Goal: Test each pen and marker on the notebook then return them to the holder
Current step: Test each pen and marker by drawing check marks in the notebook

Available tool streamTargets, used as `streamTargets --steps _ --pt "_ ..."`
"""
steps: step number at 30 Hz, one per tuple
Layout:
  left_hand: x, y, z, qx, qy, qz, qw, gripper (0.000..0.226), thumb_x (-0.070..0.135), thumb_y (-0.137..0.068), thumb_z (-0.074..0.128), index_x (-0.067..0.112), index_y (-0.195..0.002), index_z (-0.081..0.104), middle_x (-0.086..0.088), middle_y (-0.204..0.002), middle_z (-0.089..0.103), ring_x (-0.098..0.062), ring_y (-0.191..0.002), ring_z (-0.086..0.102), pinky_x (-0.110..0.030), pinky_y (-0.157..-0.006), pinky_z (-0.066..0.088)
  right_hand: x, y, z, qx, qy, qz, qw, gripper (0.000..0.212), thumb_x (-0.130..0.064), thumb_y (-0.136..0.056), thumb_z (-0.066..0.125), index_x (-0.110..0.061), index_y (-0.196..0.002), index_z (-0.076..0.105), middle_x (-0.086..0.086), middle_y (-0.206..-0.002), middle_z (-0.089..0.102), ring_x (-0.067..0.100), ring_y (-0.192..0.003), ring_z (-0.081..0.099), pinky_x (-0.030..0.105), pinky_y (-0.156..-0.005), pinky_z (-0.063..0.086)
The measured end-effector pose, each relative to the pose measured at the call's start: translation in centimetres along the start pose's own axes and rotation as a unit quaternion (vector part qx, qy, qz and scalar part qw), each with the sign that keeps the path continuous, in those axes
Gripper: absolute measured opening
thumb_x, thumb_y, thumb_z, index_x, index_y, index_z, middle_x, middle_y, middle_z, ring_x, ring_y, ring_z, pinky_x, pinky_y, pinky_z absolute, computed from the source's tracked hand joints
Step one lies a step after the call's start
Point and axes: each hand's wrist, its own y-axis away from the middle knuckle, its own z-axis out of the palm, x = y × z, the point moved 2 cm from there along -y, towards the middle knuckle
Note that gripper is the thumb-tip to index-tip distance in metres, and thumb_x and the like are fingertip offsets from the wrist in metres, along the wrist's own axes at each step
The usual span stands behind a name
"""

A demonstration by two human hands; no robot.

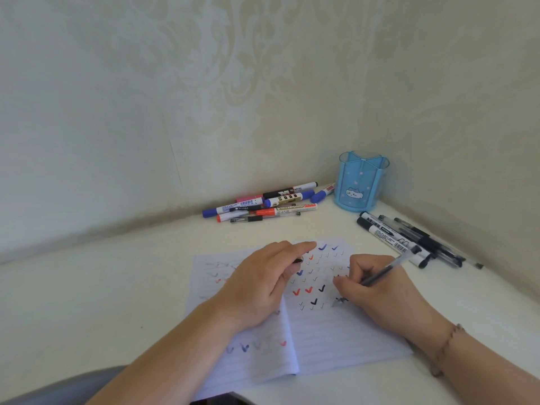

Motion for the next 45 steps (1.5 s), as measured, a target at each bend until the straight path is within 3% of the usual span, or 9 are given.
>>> streamTargets --steps 6,11,14,17,27,36,40,42,45 --pt "-0.1 0.3 -0.1 -0.005 0.071 -0.075 0.995 0.027 0.019 -0.101 0.048 0.029 -0.127 0.048 0.023 -0.108 0.057 0.009 -0.107 0.054 -0.007 -0.089 0.038 0.3 -0.4 -0.2 0.034 -0.004 0.007 0.999 0.047 -0.004 -0.078 0.074 -0.010 -0.049 0.038 0.003 -0.049 0.040 0.010 -0.048 0.035 0.020 -0.048 0.030" --pt "-0.1 0.2 -0.2 0.010 0.100 -0.078 0.992 0.017 0.017 -0.098 0.056 0.022 -0.114 0.057 0.021 -0.105 0.062 0.006 -0.103 0.059 -0.006 -0.086 0.040 -1.1 -0.3 -0.8 0.018 -0.174 0.021 0.984 0.048 -0.053 -0.053 0.086 -0.014 -0.061 0.060 0.004 -0.052 0.051 0.010 -0.046 0.036 0.016 -0.043 0.029" --pt "-0.1 -0.1 -0.4 0.058 0.092 -0.050 0.993 0.017 0.015 -0.096 0.058 0.017 -0.111 0.063 0.015 -0.101 0.064 0.000 -0.096 0.060 -0.011 -0.082 0.044 -1.9 0.0 -0.9 -0.036 -0.208 0.017 0.977 0.030 -0.035 -0.055 0.085 -0.015 -0.076 0.074 0.009 -0.071 0.072 0.011 -0.052 0.050 0.015 -0.045 0.036" --pt "-0.2 -0.2 -0.7 0.093 0.102 -0.037 0.990 0.018 0.012 -0.094 0.060 0.017 -0.110 0.066 0.012 -0.096 0.064 -0.004 -0.089 0.060 -0.014 -0.078 0.045 -2.2 0.1 -0.9 -0.055 -0.197 0.008 0.979 0.021 -0.013 -0.071 0.062 -0.014 -0.087 0.076 0.014 -0.083 0.075 0.017 -0.056 0.051 0.019 -0.046 0.034" --pt "-0.2 -0.3 -0.3 0.067 0.089 0.026 0.993 0.019 0.005 -0.094 0.059 0.013 -0.108 0.069 0.007 -0.095 0.065 -0.002 -0.089 0.060 -0.016 -0.079 0.046 -1.6 -0.3 0.2 -0.068 -0.205 0.012 0.976 0.014 0.009 -0.083 0.064 -0.003 -0.078 0.070 0.017 -0.079 0.075 0.025 -0.047 0.047 0.020 -0.044 0.043" --pt "0.1 -0.2 -0.4 0.086 0.075 0.056 0.992 0.027 -0.009 -0.087 0.061 0.007 -0.107 0.071 0.018 -0.090 0.060 0.014 -0.080 0.056 -0.004 -0.074 0.041 -1.8 0.2 0.3 -0.072 -0.179 -0.002 0.981 0.014 -0.003 -0.080 0.071 -0.017 -0.078 0.074 0.010 -0.081 0.077 0.022 -0.051 0.054 0.029 -0.052 0.049" --pt "0.4 -0.7 0.0 0.026 0.068 0.037 0.997 0.038 0.033 -0.091 0.066 0.019 -0.125 0.062 0.012 -0.109 0.064 -0.002 -0.101 0.058 -0.017 -0.088 0.043 -2.0 -0.4 -0.6 -0.029 -0.171 -0.011 0.985 0.015 -0.019 -0.069 0.074 -0.022 -0.083 0.076 0.000 -0.075 0.073 0.012 -0.057 0.056 0.022 -0.052 0.046" --pt "0.2 -0.7 -0.1 -0.011 -0.091 0.040 0.995 0.055 0.060 -0.090 0.053 0.024 -0.132 0.053 0.010 -0.122 0.057 -0.010 -0.111 0.051 -0.025 -0.094 0.039 -1.5 -1.2 -2.2 0.036 -0.146 -0.029 0.988 0.014 -0.015 -0.083 0.065 -0.027 -0.087 0.072 -0.002 -0.078 0.070 0.012 -0.063 0.056 0.023 -0.051 0.044" --pt "0.4 -1.4 -1.3 -0.075 -0.315 -0.014 0.946 0.060 0.070 -0.091 0.036 0.023 -0.123 0.056 0.004 -0.111 0.055 -0.019 -0.097 0.052 -0.032 -0.077 0.041 0.2 -2.7 -6.9 0.132 0.147 -0.014 0.980 0.013 -0.021 -0.097 0.049 -0.025 -0.095 0.060 -0.006 -0.084 0.070 0.012 -0.076 0.064 0.022 -0.061 0.049"
